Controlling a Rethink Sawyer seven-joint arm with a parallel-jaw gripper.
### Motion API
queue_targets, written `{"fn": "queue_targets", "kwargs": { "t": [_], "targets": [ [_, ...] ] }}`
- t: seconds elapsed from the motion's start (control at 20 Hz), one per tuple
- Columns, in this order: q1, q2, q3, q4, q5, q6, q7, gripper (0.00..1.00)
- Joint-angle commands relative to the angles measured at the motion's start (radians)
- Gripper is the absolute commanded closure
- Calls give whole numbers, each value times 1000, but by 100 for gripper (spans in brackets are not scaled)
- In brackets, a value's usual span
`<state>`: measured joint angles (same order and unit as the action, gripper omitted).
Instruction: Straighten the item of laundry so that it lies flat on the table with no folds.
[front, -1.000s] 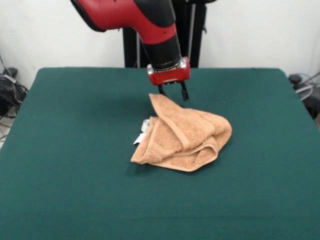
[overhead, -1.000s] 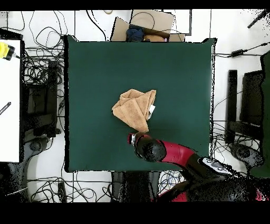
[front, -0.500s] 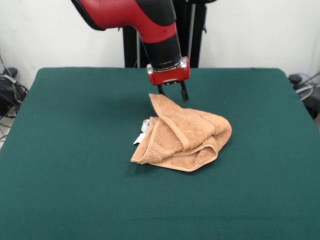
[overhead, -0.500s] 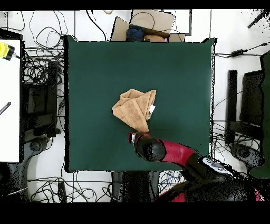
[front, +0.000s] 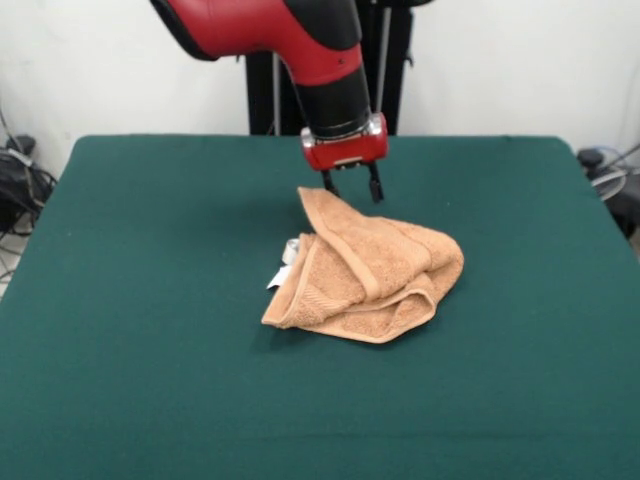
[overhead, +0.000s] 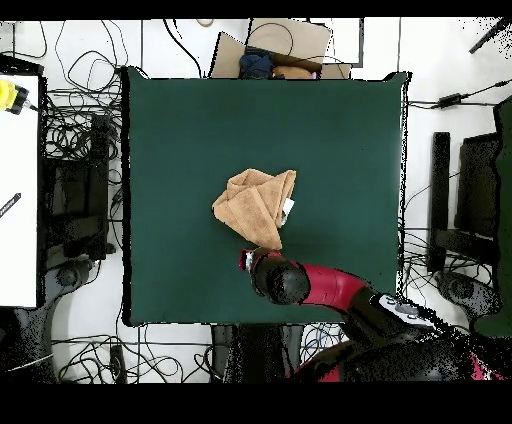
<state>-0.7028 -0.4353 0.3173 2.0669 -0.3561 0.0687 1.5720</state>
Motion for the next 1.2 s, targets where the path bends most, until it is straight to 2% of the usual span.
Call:
{"fn": "queue_targets", "kwargs": {
  "t": [0.05, 0.6, 1.2],
  "targets": [
    [0, -18, 11, -124, -36, -2, 72, 0],
    [-64, -51, 42, -113, -23, 106, 26, 0],
    [-84, -48, 70, -118, -28, 105, 22, 0]
  ]
}}
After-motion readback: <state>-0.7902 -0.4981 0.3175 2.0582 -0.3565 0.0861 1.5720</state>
